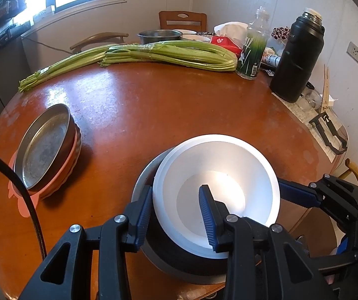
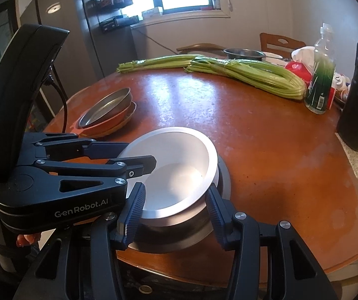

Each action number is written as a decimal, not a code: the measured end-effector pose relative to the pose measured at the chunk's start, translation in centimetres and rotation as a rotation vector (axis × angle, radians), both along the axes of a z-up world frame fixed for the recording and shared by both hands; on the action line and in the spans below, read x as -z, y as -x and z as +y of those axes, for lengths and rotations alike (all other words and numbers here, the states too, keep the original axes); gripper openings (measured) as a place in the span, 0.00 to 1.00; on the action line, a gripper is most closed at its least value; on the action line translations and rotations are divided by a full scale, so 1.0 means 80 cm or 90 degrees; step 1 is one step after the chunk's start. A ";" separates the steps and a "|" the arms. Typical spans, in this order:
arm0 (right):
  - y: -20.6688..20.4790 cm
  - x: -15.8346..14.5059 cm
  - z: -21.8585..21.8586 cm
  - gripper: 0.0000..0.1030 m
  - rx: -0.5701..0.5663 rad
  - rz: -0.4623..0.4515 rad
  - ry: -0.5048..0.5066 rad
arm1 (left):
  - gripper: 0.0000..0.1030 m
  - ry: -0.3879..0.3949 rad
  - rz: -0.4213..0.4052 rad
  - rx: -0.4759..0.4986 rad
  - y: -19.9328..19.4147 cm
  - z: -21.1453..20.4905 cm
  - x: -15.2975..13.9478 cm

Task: Organize plates and bowls
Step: 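Lower the white plate into the white bowl and open the left tool, then move the left tool to the deep steel bowl rim and close on it, then lift the steel bowl stack with the left tool and carry it toward the steel tray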

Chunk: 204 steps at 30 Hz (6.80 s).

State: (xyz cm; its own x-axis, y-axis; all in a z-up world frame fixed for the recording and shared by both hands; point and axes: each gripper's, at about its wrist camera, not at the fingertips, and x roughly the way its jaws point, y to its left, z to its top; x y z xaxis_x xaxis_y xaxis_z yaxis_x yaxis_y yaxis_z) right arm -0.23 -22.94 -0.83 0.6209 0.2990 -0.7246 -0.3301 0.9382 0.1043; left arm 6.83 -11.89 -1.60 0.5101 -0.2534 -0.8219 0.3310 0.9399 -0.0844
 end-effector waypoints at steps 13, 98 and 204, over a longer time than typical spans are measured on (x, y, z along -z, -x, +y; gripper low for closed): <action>-0.003 -0.002 -0.008 0.50 0.018 -0.008 0.010 | 0.37 -0.011 0.002 -0.009 -0.001 0.004 0.003; -0.037 0.032 -0.036 0.64 0.052 0.075 -0.080 | 0.50 0.110 0.069 -0.015 -0.018 0.039 0.028; -0.116 -0.051 0.193 0.64 -0.121 -0.006 -0.063 | 0.52 0.117 -0.083 -0.164 -0.042 0.228 -0.059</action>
